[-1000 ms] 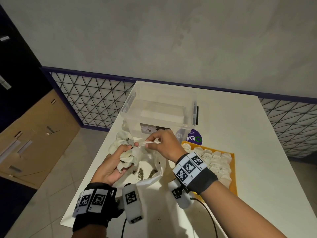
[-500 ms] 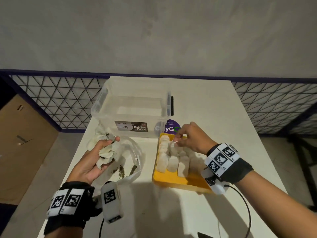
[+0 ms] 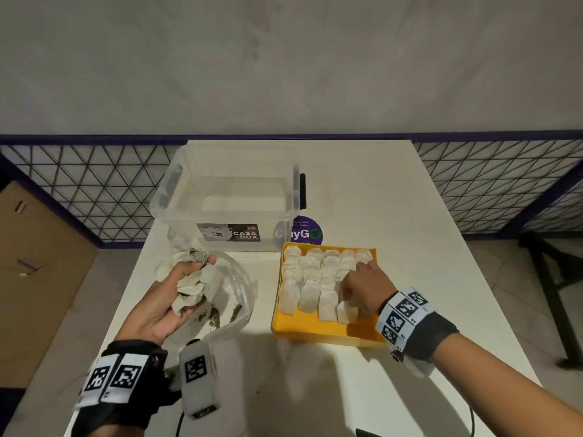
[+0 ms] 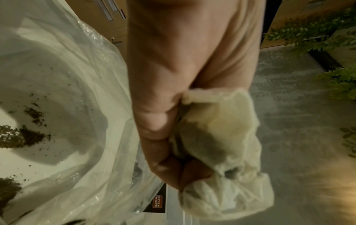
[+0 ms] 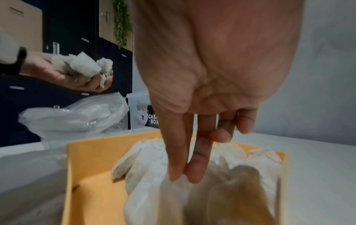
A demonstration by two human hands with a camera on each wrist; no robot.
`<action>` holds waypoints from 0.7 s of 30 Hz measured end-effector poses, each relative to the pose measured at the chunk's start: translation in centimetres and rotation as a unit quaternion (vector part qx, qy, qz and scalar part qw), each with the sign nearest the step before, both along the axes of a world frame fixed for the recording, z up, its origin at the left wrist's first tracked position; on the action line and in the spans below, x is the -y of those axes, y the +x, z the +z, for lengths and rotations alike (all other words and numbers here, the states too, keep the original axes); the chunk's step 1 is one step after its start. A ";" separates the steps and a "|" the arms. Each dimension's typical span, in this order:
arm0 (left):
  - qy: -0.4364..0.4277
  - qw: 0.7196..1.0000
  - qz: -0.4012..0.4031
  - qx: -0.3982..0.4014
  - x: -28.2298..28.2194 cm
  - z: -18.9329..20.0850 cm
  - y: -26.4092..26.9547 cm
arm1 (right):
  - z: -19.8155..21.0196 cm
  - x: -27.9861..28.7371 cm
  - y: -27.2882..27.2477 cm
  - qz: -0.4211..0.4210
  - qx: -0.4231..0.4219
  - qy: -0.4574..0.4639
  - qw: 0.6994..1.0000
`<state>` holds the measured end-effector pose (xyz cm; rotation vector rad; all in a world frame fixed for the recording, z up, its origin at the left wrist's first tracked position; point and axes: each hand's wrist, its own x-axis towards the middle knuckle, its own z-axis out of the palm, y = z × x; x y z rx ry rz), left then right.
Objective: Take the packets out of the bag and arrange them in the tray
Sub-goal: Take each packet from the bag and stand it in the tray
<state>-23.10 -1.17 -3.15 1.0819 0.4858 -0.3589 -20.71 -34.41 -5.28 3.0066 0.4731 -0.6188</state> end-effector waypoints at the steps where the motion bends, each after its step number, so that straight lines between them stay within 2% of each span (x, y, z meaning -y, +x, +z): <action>1: 0.002 1.000 -0.003 -0.002 0.1 0.1 0.0 | -0.1 0.0 -0.1 0.007 0.010 -0.007 1.000; 7: -0.021 0.999 0.018 -0.015 1.1 0.6 -0.1 | -0.4 -0.1 -0.6 0.035 0.065 -0.048 0.996; 10: -0.026 0.999 0.033 -0.009 1.7 1.1 -0.2 | 0.4 -0.7 -0.3 0.032 0.098 -0.025 0.994; 13: -0.043 0.997 0.058 -0.002 1.9 1.4 0.1 | 2.3 -3.1 0.3 0.056 0.148 0.090 0.983; 16: -0.048 0.995 0.088 -0.003 2.1 1.5 0.5 | 5.0 -6.9 0.1 0.096 0.172 0.238 0.951; 18: -0.038 0.995 0.096 -0.002 2.1 1.6 0.6 | 6.6 -9.9 -0.2 0.112 0.144 0.318 0.931; 21: -0.013 0.997 0.078 0.002 2.4 2.1 0.4 | 7.6 -13.8 0.0 0.111 0.065 0.389 0.912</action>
